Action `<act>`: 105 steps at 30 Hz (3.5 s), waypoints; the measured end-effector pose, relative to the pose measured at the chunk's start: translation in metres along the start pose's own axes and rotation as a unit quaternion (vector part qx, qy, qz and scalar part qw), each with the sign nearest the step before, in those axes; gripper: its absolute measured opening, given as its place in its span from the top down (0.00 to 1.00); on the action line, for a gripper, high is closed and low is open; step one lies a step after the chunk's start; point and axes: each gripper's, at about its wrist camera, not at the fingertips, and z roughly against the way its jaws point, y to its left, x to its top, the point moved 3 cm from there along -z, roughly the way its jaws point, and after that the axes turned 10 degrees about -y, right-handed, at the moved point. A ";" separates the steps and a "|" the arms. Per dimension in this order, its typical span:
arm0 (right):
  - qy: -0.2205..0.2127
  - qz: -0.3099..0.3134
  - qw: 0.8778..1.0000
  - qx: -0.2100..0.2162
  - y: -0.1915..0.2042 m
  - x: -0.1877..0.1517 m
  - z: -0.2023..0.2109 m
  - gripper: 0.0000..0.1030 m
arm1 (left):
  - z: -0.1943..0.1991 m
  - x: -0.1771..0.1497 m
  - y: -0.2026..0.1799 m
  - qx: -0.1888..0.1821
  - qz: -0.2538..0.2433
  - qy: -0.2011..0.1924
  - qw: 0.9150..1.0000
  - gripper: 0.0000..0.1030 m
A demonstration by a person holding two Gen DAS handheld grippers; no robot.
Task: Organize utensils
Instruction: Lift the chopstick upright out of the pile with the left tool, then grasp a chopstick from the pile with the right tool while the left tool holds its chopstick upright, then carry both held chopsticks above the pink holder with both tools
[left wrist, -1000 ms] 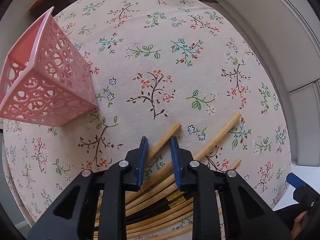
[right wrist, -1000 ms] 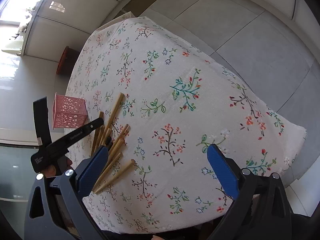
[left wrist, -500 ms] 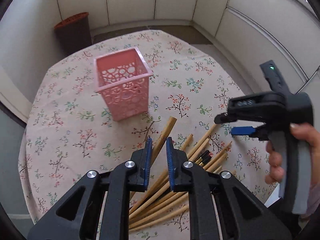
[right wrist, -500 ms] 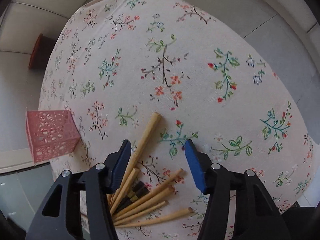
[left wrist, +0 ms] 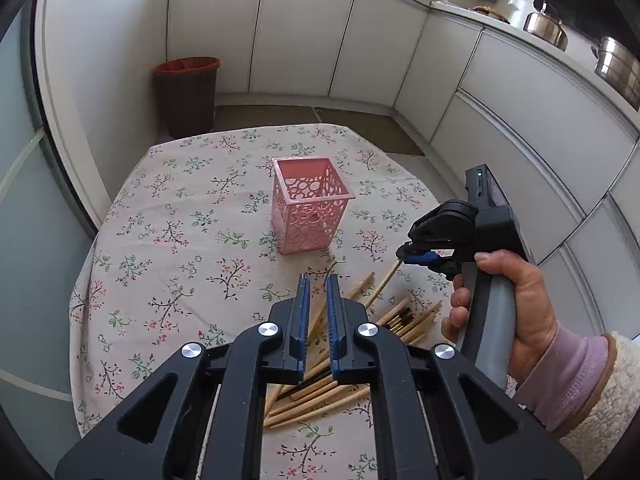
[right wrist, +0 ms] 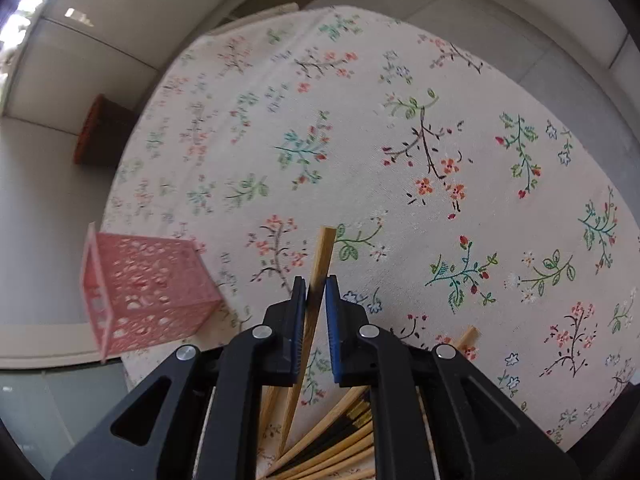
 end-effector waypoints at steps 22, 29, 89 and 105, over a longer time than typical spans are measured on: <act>-0.033 -0.035 0.990 0.135 -0.090 -0.032 0.111 0.90 | -0.171 -0.044 -0.038 0.012 -0.145 0.300 0.943 0.76; -0.048 -0.012 0.988 0.146 -0.091 -0.026 0.112 0.90 | -0.211 -0.044 -0.068 0.011 -0.172 0.308 0.935 0.76; -0.028 -0.256 0.946 -0.196 -0.094 0.032 0.005 0.86 | 0.071 0.045 -0.032 -0.052 -0.063 -0.102 0.991 0.94; -0.083 -0.056 0.994 0.053 -0.073 0.025 0.097 0.92 | 0.093 0.057 -0.039 -0.044 -0.036 -0.121 0.991 0.94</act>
